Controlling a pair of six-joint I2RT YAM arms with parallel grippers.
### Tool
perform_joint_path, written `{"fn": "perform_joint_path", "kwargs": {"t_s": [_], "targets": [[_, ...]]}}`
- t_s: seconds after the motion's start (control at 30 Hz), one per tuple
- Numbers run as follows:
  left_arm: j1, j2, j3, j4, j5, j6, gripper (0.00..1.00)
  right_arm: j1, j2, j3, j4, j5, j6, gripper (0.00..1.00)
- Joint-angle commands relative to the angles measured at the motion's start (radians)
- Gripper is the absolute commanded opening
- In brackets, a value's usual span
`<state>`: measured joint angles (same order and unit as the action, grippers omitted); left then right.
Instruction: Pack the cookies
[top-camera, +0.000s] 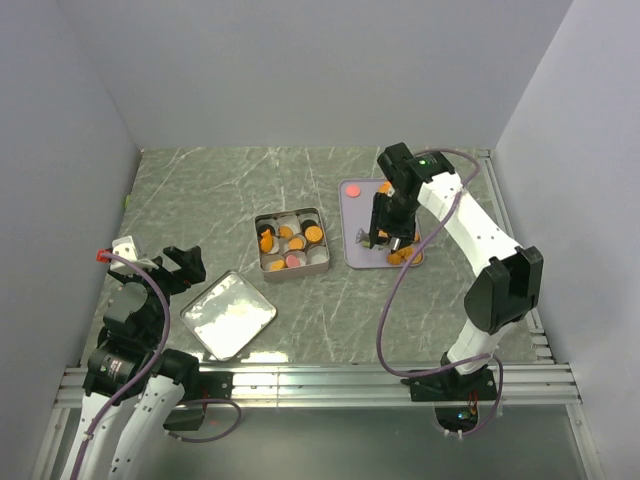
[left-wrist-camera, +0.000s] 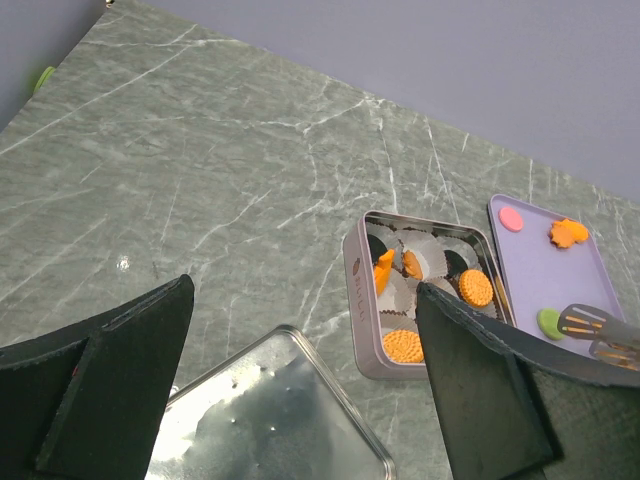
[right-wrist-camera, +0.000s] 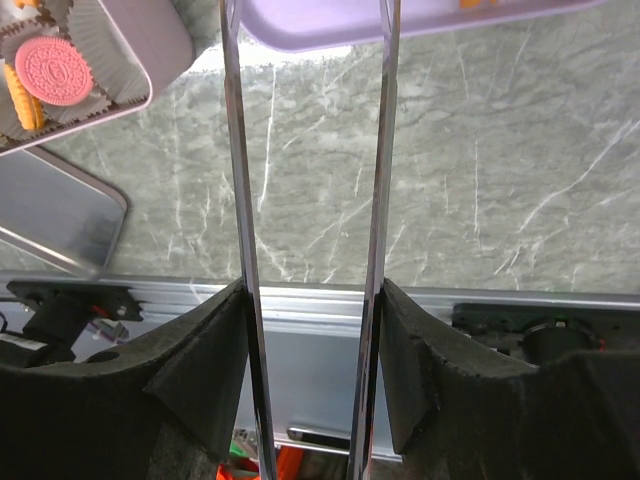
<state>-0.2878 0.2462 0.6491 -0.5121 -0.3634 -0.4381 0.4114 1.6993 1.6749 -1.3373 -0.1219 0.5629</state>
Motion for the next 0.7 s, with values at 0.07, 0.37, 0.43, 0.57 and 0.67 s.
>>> {"fn": "perform_joint_path", "kwargs": {"t_s": [0.07, 0.37, 0.43, 0.57, 0.67], "targets": [[-0.001, 0.007, 0.0, 0.04, 0.014, 0.01, 1.0, -0.008, 0.029, 0.025, 0.027, 0.03, -0.018, 0.58], [-0.001, 0.005, 0.0, 0.038, 0.009, 0.009, 1.0, -0.006, 0.091, 0.051, 0.032, 0.036, -0.021, 0.58], [-0.001, 0.005, 0.001, 0.04, 0.009, 0.009, 0.99, -0.006, 0.097, 0.048, 0.035, 0.036, -0.021, 0.59], [-0.001, 0.007, 0.0, 0.04, 0.009, 0.01, 0.99, -0.006, 0.111, 0.054, 0.041, 0.028, -0.02, 0.58], [-0.001, 0.008, 0.0, 0.041, 0.011, 0.009, 0.99, -0.006, 0.125, 0.065, 0.041, 0.025, -0.018, 0.59]]}}
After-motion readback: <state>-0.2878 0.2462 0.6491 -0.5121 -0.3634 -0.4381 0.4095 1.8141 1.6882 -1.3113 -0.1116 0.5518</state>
